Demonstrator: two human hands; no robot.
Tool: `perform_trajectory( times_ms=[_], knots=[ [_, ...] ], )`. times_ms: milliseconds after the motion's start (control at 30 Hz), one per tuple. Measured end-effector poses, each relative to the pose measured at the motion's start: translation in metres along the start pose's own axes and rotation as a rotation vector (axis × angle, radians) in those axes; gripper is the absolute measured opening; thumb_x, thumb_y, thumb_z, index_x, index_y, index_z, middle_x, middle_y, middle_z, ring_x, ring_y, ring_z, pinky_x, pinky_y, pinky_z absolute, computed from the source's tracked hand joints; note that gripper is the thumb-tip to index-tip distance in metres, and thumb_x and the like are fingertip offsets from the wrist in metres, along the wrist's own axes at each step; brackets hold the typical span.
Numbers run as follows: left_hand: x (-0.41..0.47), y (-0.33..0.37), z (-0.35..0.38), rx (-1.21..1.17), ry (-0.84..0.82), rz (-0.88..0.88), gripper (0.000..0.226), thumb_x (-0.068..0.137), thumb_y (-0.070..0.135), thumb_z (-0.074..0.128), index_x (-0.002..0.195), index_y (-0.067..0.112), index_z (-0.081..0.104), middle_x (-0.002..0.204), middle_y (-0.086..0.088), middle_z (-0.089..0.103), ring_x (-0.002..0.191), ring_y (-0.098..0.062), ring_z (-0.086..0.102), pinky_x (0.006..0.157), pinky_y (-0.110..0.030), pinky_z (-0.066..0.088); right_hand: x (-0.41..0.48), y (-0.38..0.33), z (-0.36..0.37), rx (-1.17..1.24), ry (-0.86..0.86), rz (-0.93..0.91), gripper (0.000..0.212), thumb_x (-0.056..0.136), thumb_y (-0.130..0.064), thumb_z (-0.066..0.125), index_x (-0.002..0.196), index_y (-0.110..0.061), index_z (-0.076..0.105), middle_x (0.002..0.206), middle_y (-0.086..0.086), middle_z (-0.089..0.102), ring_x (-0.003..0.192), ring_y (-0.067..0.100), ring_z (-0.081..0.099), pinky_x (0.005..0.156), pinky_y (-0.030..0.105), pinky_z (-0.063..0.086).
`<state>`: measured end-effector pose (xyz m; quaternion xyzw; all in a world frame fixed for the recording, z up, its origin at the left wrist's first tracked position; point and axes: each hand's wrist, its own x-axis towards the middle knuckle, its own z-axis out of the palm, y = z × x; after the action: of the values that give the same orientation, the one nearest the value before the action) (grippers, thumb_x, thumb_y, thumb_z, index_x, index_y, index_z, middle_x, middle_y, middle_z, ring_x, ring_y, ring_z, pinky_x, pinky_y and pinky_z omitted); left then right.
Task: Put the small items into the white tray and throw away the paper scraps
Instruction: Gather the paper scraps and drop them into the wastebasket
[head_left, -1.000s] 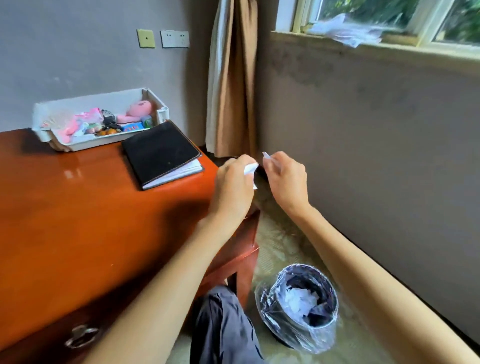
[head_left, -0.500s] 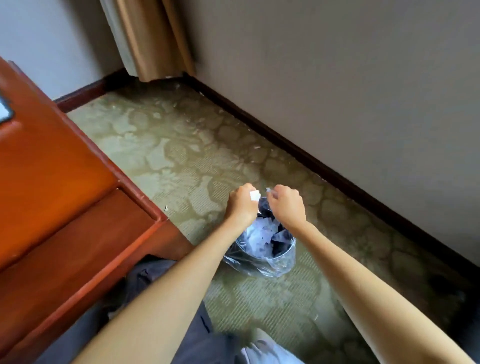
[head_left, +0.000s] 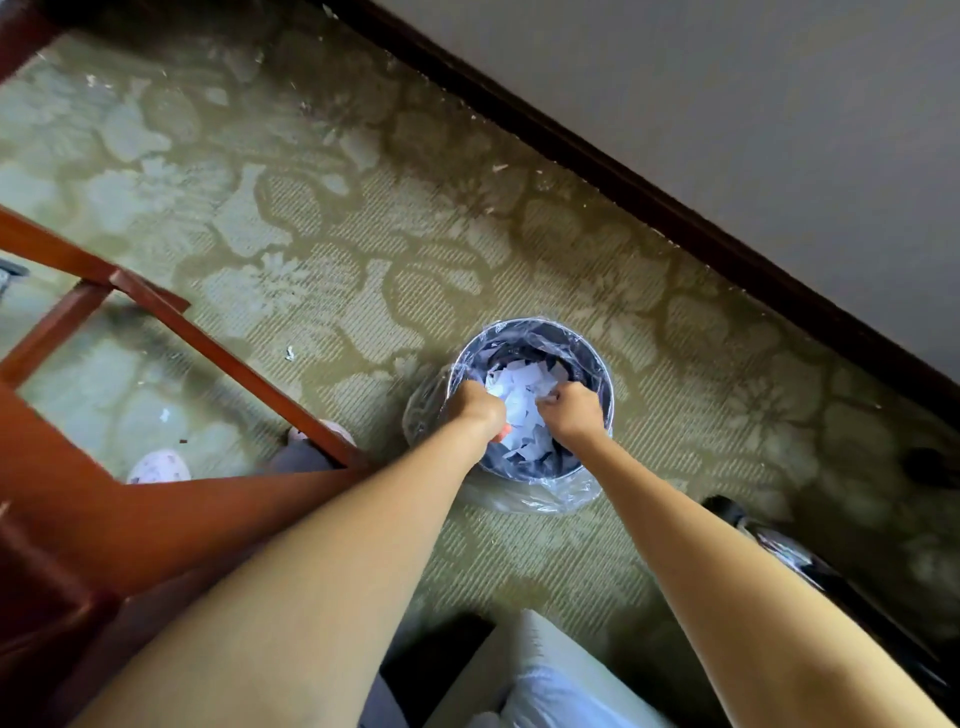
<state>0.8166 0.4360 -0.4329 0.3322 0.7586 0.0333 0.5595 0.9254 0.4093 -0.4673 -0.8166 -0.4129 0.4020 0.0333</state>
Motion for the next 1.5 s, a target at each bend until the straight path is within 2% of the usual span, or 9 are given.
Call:
perform_trajectory(
  times_ms=[133,200,300,433,600,767,933,1233,1500],
  knots=[
    [0.012,0.003,-0.003,-0.047,-0.055,-0.054,0.041,0.095,-0.004,0.036,0.135,0.000,0.039,0.131,-0.020,0.052,0.058,-0.020,0.058,0.040,-0.019,0.046,0.014,-0.009,0.009,0.095,0.000,0.029,0.026,0.093,-0.006,0.038,0.095,0.011,0.058,0.108,0.030,0.059,0.109,0.039,0.050,0.079,0.036,0.042],
    [0.013,0.004,-0.005,-0.105,-0.106,-0.093,0.043,0.094,-0.008,0.038,0.136,0.001,0.036,0.139,-0.018,0.043,0.088,-0.030,0.066,0.062,-0.025,0.056,0.015,-0.010,0.008,0.075,-0.019,0.026,0.031,0.094,-0.003,0.034,0.117,0.011,0.050,0.131,0.029,0.047,0.123,0.036,0.042,0.091,0.033,0.038],
    [0.009,0.003,-0.010,-0.127,-0.173,-0.050,0.056,0.091,-0.014,0.039,0.142,0.006,0.029,0.145,-0.016,0.034,0.117,-0.033,0.054,0.093,-0.034,0.050,0.011,-0.012,0.001,0.066,-0.080,-0.011,0.045,0.092,0.005,0.030,0.137,0.008,0.034,0.142,0.027,0.036,0.133,0.036,0.033,0.105,0.036,0.031],
    [-0.004,0.003,-0.021,-0.015,-0.196,0.037,0.064,0.088,-0.015,0.043,0.145,0.008,0.026,0.144,-0.017,0.036,0.122,-0.031,0.049,0.105,-0.041,0.043,-0.003,-0.012,-0.007,0.063,-0.146,-0.039,0.056,0.088,0.010,0.027,0.143,0.002,0.024,0.151,0.019,0.026,0.133,0.036,0.035,0.107,0.039,0.034],
    [-0.042,0.013,-0.042,0.260,-0.104,0.193,0.050,0.091,-0.009,0.037,0.139,0.005,0.037,0.125,-0.018,0.052,0.113,-0.033,0.056,0.101,-0.041,0.046,-0.029,-0.015,-0.020,-0.008,-0.141,-0.059,0.057,0.085,0.007,0.031,0.141,-0.002,0.030,0.141,0.021,0.041,0.120,0.038,0.049,0.094,0.041,0.043],
    [-0.103,0.027,-0.065,0.597,0.053,0.397,0.034,0.092,-0.001,0.041,0.124,0.004,0.050,0.128,-0.018,0.049,0.091,-0.029,0.052,0.080,-0.035,0.045,-0.066,-0.027,-0.045,-0.231,-0.030,-0.181,0.021,0.085,-0.002,0.039,0.097,0.002,0.056,0.120,0.027,0.054,0.135,0.037,0.031,0.109,0.041,0.032],
    [-0.185,0.061,-0.108,0.751,0.336,0.617,0.034,0.091,0.000,0.037,0.120,0.007,0.055,0.125,-0.015,0.055,0.112,-0.035,0.054,0.094,-0.044,0.048,-0.132,-0.075,-0.104,-0.443,0.222,-0.407,0.033,0.089,-0.010,0.043,0.117,0.001,0.053,0.134,0.023,0.044,0.143,0.035,0.017,0.115,0.046,0.022],
    [-0.359,0.033,-0.255,0.617,0.875,0.786,0.027,0.094,0.009,0.039,0.115,0.008,0.056,0.122,-0.018,0.056,0.114,-0.039,0.051,0.091,-0.042,0.043,-0.316,-0.200,-0.165,-0.312,0.688,-0.961,0.021,0.084,-0.006,0.045,0.093,0.003,0.062,0.100,0.020,0.059,0.109,0.035,0.047,0.086,0.037,0.040],
    [-0.388,-0.067,-0.382,0.427,1.063,0.616,0.026,0.094,0.024,0.045,0.113,0.012,0.059,0.116,-0.016,0.061,0.110,-0.040,0.054,0.090,-0.042,0.044,-0.420,-0.285,-0.108,-0.317,0.591,-1.198,0.023,0.090,-0.014,0.039,0.089,-0.001,0.058,0.100,0.017,0.063,0.095,0.039,0.056,0.072,0.037,0.041]
  ],
)
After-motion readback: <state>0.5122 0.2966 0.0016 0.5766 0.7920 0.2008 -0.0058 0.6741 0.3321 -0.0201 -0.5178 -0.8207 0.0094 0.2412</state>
